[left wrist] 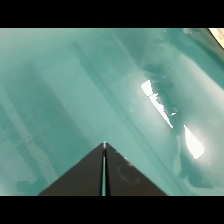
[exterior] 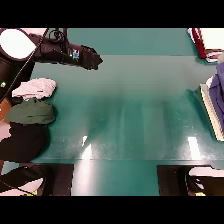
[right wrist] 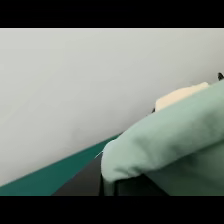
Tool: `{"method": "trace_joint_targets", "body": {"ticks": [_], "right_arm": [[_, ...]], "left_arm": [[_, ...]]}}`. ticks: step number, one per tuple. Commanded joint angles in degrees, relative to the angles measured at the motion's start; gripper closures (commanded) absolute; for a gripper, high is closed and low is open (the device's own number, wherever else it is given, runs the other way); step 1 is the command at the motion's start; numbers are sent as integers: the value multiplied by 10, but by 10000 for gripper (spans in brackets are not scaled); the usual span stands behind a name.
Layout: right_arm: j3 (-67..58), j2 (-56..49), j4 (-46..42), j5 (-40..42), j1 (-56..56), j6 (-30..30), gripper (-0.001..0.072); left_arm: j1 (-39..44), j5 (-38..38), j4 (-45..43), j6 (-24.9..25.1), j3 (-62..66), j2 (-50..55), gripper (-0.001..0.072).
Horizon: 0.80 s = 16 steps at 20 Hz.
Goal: Fold the shirts.
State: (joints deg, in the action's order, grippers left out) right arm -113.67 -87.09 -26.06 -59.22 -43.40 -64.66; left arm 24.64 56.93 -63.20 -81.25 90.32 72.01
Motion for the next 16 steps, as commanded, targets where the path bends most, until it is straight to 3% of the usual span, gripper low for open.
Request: {"method": "trace_joint_targets", "body": {"ticks": [1,6,8,10,11,12,13,16], "right_arm": [[7,26,-106,-141,-47,6,693],[7,27,-295,-308,-112,-68,692],[8,29,-362,-341,-135,-116,691],[47,52,-387,-335,-152,-123,670],[75,66,-386,-324,-163,-123,520],[104,78,-385,-317,-172,-123,302],[128,87,-385,-312,-181,-123,226],[184,109,-385,-309,-208,-123,216]], "left_arm": [[0,10,0,1,0,0,682],[0,17,0,2,0,0,682],[0,26,0,2,0,0,682],[0,36,0,3,0,0,682],[0,38,0,3,0,0,682],[0,38,0,3,0,0,682],[0,38,0,3,0,0,682],[0,38,0,3,0,0,682]]}}
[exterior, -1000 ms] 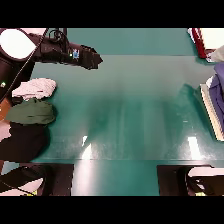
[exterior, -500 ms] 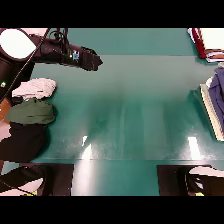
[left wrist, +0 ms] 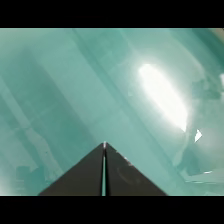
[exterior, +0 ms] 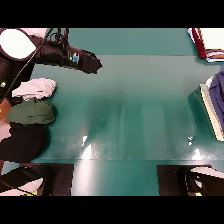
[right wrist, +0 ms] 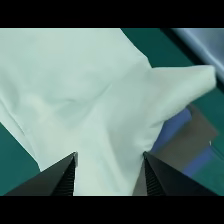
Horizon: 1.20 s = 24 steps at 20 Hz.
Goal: Fold the shirts.
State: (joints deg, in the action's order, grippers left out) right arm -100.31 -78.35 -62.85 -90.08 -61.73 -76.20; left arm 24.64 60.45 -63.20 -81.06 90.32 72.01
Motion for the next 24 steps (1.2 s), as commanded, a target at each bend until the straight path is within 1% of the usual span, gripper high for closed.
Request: {"method": "trace_joint_targets", "body": {"ticks": [1,4,5,7,9,11,12,14,15,16,19,20,21,22,24], "right_arm": [[59,26,-16,2,-32,-8,216],[56,38,0,18,-38,-8,217],[45,40,18,23,-37,-8,217],[13,40,73,31,-21,-9,220],[-18,40,141,34,20,-9,222],[-38,40,200,25,89,-9,222],[-44,40,214,17,129,-9,223],[-48,40,208,11,226,-9,229],[-48,39,207,11,273,-9,271],[-48,39,207,13,314,-9,282],[-48,37,207,21,423,-9,285],[-48,37,207,21,449,-9,406],[-48,37,207,20,471,-8,623],[-48,37,207,20,489,-8,692],[-48,37,207,20,512,-8,692]], "left_arm": [[0,3,0,1,0,0,682],[0,3,0,0,0,0,682],[0,3,2,0,0,0,682],[0,2,2,0,0,0,682],[0,0,2,1,0,0,682],[0,0,2,1,0,0,682],[0,1,2,0,0,0,682],[0,2,2,0,0,0,682],[0,-2,3,0,0,0,682],[0,-8,3,0,0,0,682],[0,-29,3,0,0,0,682],[0,-35,3,0,0,0,682],[0,-42,2,0,0,0,682],[0,-50,2,0,0,0,682],[0,-61,3,0,0,0,682]]}}
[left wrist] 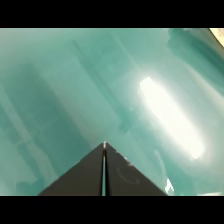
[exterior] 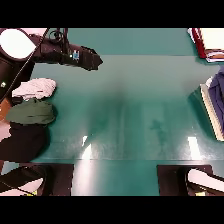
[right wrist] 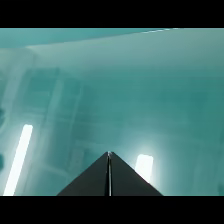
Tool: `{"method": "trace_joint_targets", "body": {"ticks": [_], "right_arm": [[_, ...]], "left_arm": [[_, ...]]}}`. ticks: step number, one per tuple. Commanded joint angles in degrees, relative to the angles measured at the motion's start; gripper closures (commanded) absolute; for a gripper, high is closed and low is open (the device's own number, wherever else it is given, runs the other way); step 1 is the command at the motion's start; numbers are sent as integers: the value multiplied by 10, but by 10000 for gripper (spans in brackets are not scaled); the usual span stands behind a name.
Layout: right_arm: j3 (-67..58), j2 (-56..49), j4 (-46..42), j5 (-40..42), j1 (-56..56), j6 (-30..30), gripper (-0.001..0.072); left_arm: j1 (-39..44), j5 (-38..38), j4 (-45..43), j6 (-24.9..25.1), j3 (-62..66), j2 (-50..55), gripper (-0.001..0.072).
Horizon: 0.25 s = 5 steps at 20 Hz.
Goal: Fold the shirts.
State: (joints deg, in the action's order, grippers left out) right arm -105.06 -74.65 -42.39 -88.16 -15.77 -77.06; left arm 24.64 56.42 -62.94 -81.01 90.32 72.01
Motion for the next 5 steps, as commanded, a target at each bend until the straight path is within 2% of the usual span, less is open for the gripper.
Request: {"method": "trace_joint_targets", "body": {"ticks": [1,5], "right_arm": [[-1,0,2,0,60,1,692],[-1,0,3,-9,67,0,692]], "left_arm": [[0,-20,0,0,0,0,682],[0,-20,0,0,0,0,682]]}}
